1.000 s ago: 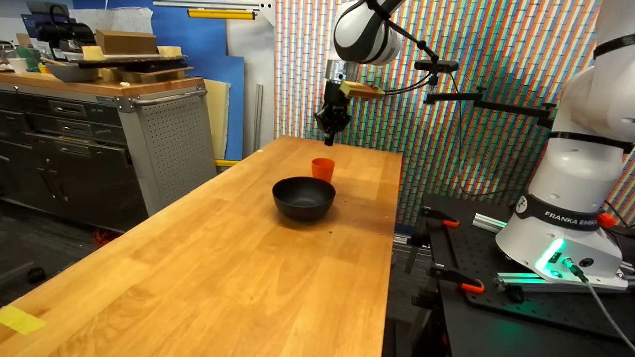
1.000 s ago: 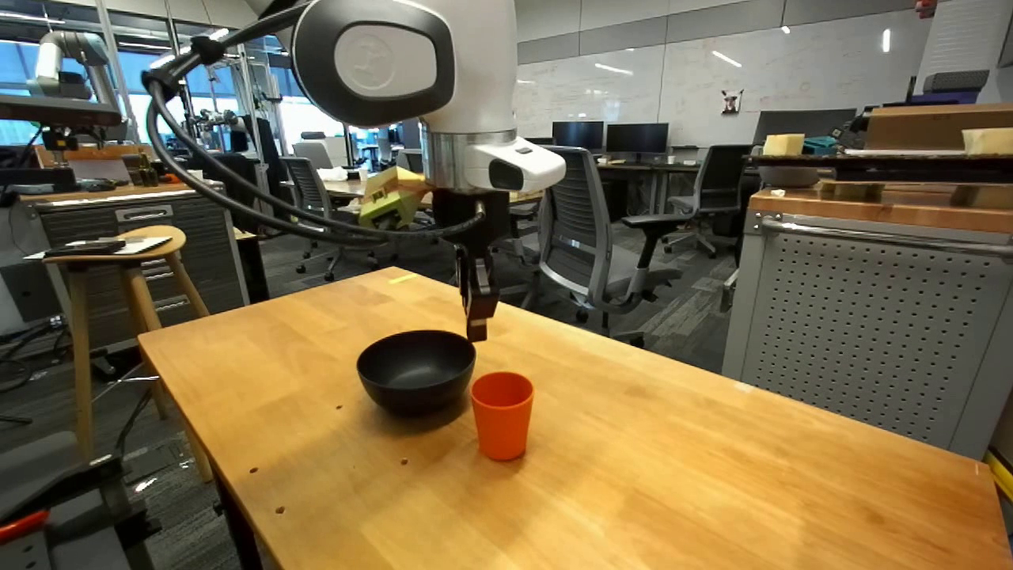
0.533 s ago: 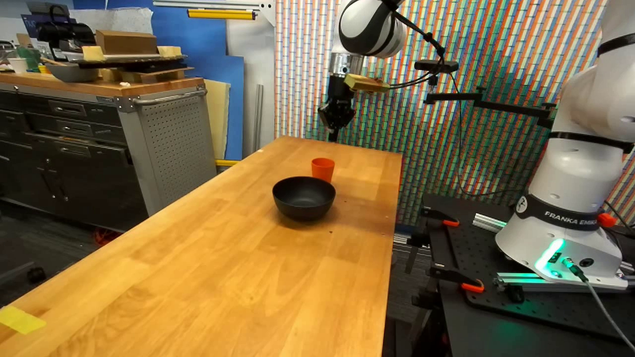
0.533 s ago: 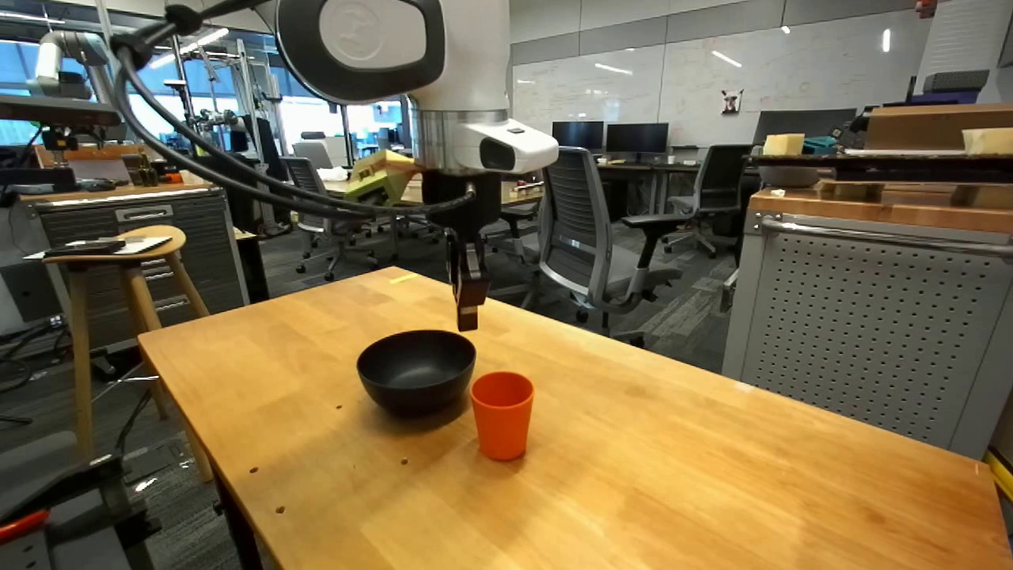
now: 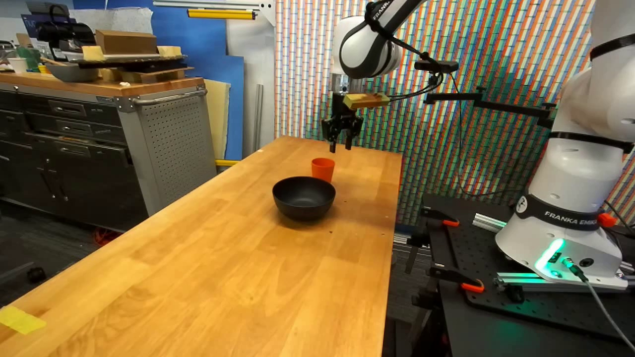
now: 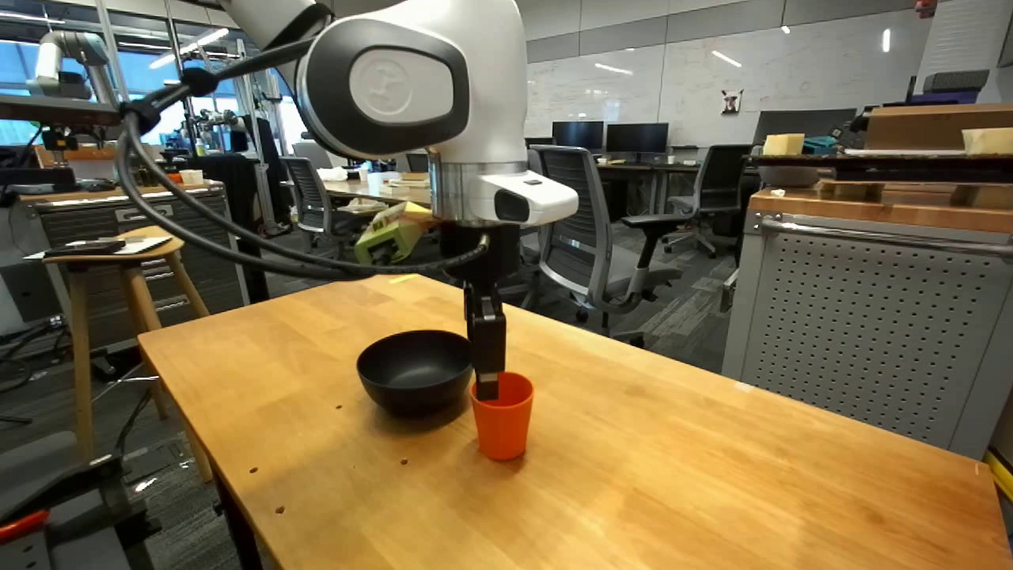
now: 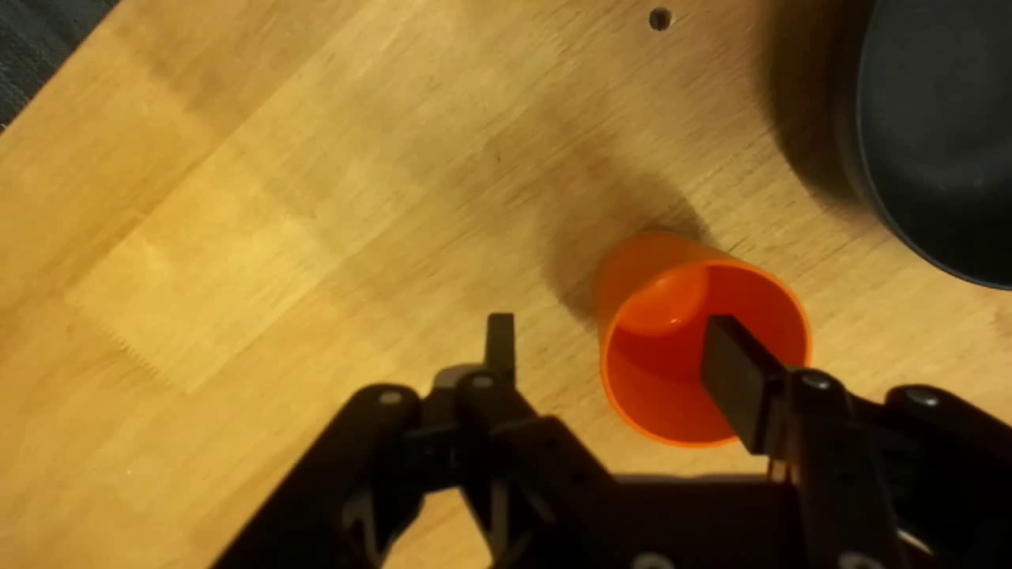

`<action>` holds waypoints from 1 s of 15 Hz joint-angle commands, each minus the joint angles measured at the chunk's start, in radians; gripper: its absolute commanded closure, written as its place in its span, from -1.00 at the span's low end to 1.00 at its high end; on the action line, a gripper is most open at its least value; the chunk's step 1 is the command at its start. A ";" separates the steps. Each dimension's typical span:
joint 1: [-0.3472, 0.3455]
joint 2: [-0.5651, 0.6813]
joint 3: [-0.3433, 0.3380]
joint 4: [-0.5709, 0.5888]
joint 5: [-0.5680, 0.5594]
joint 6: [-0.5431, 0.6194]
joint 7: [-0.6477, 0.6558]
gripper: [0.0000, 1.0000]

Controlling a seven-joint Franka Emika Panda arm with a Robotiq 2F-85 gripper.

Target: Put the cup in the bowl

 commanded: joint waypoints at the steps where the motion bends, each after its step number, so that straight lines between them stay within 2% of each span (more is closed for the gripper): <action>1: 0.007 0.080 -0.006 0.046 0.004 -0.003 0.031 -0.92; 2: 0.006 0.100 -0.003 0.053 0.012 -0.003 0.026 -0.99; 3: 0.004 0.120 0.000 0.058 0.021 0.009 0.012 -0.51; 4: 0.003 0.134 0.002 0.062 0.025 0.014 0.004 -0.31; 5: 0.000 0.150 0.006 0.067 0.033 0.029 -0.007 -0.31; 10: -0.010 0.202 0.024 0.103 0.089 0.067 -0.034 0.50; 13: -0.013 0.221 0.027 0.127 0.115 0.067 -0.049 0.92; 15: -0.017 0.229 0.028 0.145 0.128 0.065 -0.057 0.96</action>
